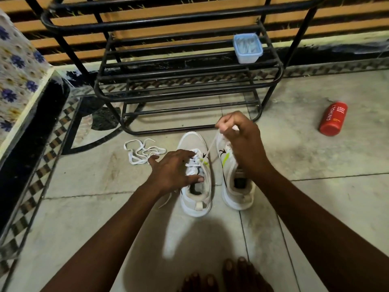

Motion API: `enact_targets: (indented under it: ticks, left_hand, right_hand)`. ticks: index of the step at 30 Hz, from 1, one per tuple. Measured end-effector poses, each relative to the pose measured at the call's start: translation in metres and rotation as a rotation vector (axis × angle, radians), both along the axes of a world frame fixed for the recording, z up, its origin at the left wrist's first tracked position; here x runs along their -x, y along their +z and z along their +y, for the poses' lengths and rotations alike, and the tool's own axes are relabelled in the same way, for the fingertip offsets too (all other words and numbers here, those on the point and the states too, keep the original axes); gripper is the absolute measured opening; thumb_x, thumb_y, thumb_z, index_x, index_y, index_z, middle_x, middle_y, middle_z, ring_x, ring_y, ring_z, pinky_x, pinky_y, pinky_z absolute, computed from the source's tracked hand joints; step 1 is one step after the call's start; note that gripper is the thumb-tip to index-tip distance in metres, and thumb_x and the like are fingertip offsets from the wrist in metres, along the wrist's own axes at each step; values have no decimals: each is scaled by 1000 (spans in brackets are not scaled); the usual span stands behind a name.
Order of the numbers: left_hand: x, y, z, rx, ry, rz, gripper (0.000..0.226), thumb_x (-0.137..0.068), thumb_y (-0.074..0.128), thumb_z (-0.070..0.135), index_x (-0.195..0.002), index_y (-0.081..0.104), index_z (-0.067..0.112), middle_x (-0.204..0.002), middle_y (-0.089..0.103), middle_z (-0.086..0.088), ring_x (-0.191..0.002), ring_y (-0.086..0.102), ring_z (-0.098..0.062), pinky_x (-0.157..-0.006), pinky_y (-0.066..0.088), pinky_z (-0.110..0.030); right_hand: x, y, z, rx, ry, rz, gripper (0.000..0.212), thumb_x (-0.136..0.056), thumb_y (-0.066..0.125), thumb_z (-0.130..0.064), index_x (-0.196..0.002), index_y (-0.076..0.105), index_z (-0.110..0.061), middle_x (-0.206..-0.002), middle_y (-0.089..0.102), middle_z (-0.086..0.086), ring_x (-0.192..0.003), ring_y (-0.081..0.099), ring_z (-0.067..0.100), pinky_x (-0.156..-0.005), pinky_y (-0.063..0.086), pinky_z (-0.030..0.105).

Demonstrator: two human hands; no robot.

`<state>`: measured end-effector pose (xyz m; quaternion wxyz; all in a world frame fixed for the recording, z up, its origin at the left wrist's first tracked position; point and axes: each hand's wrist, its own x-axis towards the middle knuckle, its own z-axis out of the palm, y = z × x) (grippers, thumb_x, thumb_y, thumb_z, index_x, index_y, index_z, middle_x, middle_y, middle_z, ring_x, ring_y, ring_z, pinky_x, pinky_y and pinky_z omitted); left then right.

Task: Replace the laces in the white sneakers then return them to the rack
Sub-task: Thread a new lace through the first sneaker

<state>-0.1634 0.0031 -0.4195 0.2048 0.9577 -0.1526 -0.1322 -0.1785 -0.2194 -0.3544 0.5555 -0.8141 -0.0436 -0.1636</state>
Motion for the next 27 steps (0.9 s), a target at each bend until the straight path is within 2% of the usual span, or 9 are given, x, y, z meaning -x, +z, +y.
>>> enact_targets:
  ticks: [2,4,6,8,10,12,21,24,27]
  left_hand:
    - [0,2,1,-8,-6,-2,86,-61,65,91,-135,53,48,-130,58,29,-128,50,-4,-104,30,-62]
    - [0,2,2,-15,-10,-3,85,-62,64,90,-135,52,48,-133,57,29,-130,49,-5,-105,30,-63]
    - [0,3,1,-19,-10,6,87,-61,62,91,-136,51,49,-136,56,29,-132,48,-5,-105,30,-63]
    - [-1,2,0,-24,-4,11,88,-60,60,93,-137,50,50,-139,54,29,-133,47,-5,-106,28,-63]
    - [0,1,0,-28,8,10,88,-60,58,94,-136,50,51,-140,53,30,-134,47,-4,-106,28,-62]
    - [1,0,0,-25,9,-1,88,-59,56,95,-135,50,51,-140,53,30,-133,47,-4,-105,29,-61]
    - [9,11,-4,46,26,33,86,-64,61,83,-140,49,42,-143,48,19,-133,48,-13,-104,41,-57]
    - [25,11,-4,133,141,-81,71,-71,76,67,-131,50,38,-124,50,11,-116,55,-19,-92,51,-46]
    - [37,6,-1,183,200,-38,46,-77,83,49,-111,55,33,-91,64,11,-87,63,-18,-78,54,-40]
  right_hand:
    - [3,0,4,-163,27,170,24,-100,46,-2,-77,53,-3,-83,64,19,-59,63,23,-53,46,31]
    - [6,-5,-1,175,102,172,24,-100,48,-3,-77,53,-4,-78,63,20,-51,52,22,-50,43,32]
    - [11,-12,-4,610,194,146,12,-94,61,-12,-85,54,-9,-77,62,12,-64,53,23,-61,50,42]
    - [16,-9,-7,751,290,295,20,-88,68,-24,-103,58,-18,-88,64,7,-80,58,25,-73,55,40]
    - [15,-1,-4,767,316,377,21,-87,68,-23,-107,68,-18,-94,67,8,-89,63,27,-79,54,36]
    - [11,10,-5,741,320,312,10,-86,66,-15,-90,75,-13,-88,71,8,-87,64,27,-78,51,34]
    - [18,26,8,595,337,84,7,-81,72,-12,-82,76,-17,-80,74,-3,-78,60,18,-76,45,32]
    - [17,26,4,618,314,46,6,-83,75,-16,-87,77,-20,-82,75,-6,-82,54,17,-76,45,32]
    - [18,27,4,619,294,46,5,-84,75,-17,-87,77,-20,-79,73,-8,-81,54,16,-78,47,37]
